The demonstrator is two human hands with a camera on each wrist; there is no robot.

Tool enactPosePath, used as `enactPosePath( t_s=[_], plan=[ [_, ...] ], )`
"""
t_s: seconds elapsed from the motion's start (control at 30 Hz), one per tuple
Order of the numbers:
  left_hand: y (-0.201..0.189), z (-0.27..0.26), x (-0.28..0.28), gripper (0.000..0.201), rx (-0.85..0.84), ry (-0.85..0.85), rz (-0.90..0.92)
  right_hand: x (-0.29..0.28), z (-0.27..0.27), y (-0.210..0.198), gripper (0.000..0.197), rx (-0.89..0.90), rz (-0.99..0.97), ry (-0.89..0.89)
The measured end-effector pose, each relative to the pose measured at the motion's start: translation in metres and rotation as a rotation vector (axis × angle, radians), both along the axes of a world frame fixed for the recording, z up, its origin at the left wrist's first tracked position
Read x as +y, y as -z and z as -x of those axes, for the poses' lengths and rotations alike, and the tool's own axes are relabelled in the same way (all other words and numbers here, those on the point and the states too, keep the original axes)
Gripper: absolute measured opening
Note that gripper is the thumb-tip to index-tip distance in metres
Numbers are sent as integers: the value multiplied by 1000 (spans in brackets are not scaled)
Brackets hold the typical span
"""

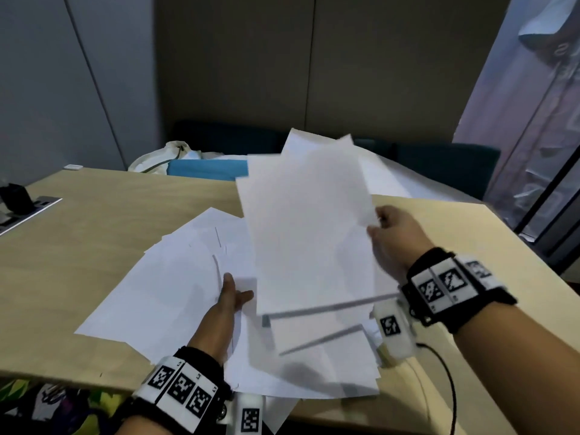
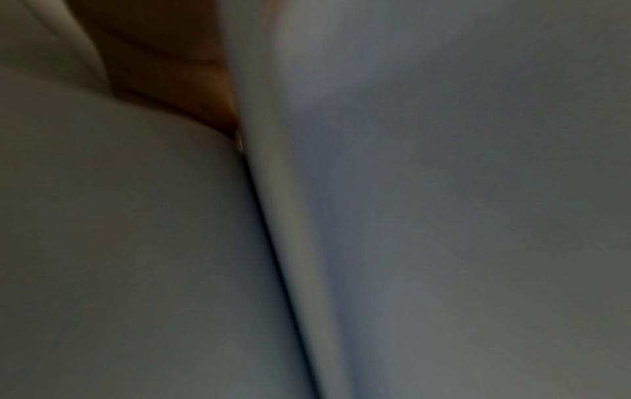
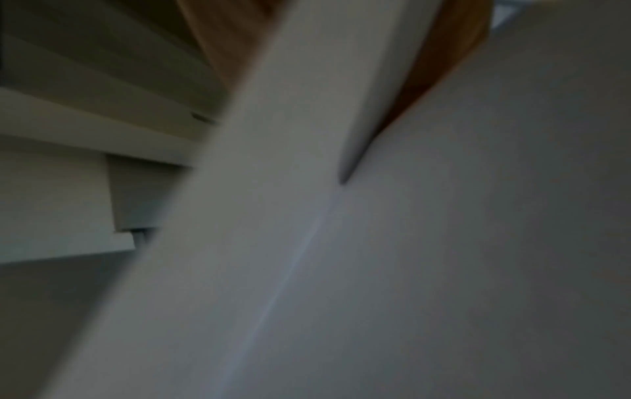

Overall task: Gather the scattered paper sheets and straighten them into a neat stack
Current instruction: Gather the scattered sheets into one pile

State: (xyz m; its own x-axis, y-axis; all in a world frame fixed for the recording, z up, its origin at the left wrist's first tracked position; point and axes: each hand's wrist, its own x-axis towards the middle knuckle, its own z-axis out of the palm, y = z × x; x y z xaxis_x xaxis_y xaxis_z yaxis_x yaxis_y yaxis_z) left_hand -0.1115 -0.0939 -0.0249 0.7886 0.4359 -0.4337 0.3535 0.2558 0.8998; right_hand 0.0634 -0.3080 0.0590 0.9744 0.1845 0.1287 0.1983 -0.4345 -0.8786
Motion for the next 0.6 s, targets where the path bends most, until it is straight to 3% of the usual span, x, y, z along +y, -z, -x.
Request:
enactPosePath(
  t_s=[0.07,0.13,0.2,0.3,0.33,0.47,0.53,0.6],
  plan=[
    [0,1,1,79,-3,17,43,7,10,19,20,109,25,-39],
    [3,0,1,71,-7,40,77,12,20,29,18,228,163,-86],
    [8,-1,2,66,32,74,-56,11,23,39,24,333,366,-190],
    [14,1,3,23,32,42,-195,10,23,45,37,389,598,-301],
    [13,3,2,19,13,30,-201,10,23,48,39,378,628,-331],
    [11,5,0,34,-47,39,-221,11,22,49,35,473,588,-376],
    [10,7,-1,42,-69,44,-228,10,6,48,36,508,515,-232],
    [10,7,0,57,-79,31,-231,5,-11,46,36,424,567,-58]
  ],
)
